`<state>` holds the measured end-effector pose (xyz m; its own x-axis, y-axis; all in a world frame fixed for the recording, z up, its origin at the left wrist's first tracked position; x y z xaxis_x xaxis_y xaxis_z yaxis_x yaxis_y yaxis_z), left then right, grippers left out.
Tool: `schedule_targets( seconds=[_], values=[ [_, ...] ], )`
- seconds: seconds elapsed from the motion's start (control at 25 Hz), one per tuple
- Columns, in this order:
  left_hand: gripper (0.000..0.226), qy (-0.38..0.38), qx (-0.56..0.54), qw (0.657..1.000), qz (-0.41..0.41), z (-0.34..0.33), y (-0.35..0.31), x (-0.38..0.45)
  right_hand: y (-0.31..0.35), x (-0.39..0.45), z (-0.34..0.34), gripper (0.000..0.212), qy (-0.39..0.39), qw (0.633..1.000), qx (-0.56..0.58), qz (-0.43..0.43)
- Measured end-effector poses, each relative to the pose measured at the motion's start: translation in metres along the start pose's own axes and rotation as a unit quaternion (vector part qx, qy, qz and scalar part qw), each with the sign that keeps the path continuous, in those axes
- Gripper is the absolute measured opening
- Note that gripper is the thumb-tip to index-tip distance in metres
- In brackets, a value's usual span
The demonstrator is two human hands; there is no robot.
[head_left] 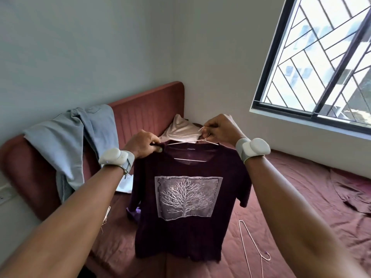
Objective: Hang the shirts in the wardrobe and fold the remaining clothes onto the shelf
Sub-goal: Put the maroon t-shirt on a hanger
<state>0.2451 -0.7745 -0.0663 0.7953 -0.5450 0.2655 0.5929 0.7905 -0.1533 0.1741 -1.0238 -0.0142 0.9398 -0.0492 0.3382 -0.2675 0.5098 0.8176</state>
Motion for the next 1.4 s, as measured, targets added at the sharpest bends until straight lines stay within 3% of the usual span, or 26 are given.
schedule_targets(
  seconds=[0.16, 0.24, 0.36, 0.48, 0.72, 0.84, 0.96, 1.08, 1.2, 1.4],
  values=[
    [0.021, 0.001, 0.033, 0.999, -0.042, -0.005, -0.03, 0.002, 0.007, 0.014, -0.02, 0.011, 0.049, 0.997, -0.038, 0.034],
    [0.036, -0.014, 0.102, 0.995, 0.008, -0.004, -0.033, 0.005, 0.012, 0.02, -0.014, 0.011, 0.037, 0.996, -0.059, 0.058],
    [0.05, 0.021, 0.213, 0.975, 0.052, 0.002, -0.021, 0.01, 0.019, 0.023, -0.007, 0.011, 0.051, 0.985, -0.128, 0.107],
    [0.049, 0.036, 0.112, 0.992, 0.035, 0.007, -0.024, 0.02, 0.03, 0.026, 0.0, 0.007, 0.016, 0.984, -0.122, 0.131],
    [0.019, -0.132, -0.043, 0.99, 0.015, 0.029, -0.056, 0.036, 0.051, 0.039, 0.006, 0.008, 0.044, 0.987, -0.064, 0.14],
    [0.013, -0.16, 0.024, 0.987, 0.02, 0.042, -0.064, 0.039, 0.065, 0.048, 0.004, 0.005, 0.049, 0.988, -0.026, 0.144],
    [0.018, -0.224, 0.141, 0.962, 0.064, 0.075, -0.054, 0.031, 0.092, 0.068, -0.011, 0.006, 0.038, 0.984, 0.008, 0.174],
    [0.022, -0.279, 0.203, 0.93, 0.127, 0.126, -0.028, 0.011, 0.123, 0.095, -0.04, 0.028, 0.004, 0.979, 0.056, 0.197],
    [0.024, -0.286, 0.226, 0.913, 0.18, 0.167, 0.002, -0.005, 0.14, 0.098, -0.079, 0.061, 0.012, 0.966, 0.001, 0.259],
    [0.02, -0.332, 0.282, 0.858, 0.273, 0.262, 0.099, -0.087, 0.213, 0.088, -0.213, 0.105, -0.001, 0.89, -0.135, 0.435]
  ],
)
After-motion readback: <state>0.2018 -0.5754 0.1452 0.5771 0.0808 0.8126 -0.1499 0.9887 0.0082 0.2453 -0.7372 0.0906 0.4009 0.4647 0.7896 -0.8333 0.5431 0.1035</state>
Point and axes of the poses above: each hand's wrist, its own x-axis towards the middle knuckle, its own z-axis out of the back of the hand, y = z × x, the point moved 5 cm from there along x, towards the middle knuckle, and after that the axes turned 14 degrees about x, right-handed, at the moved point
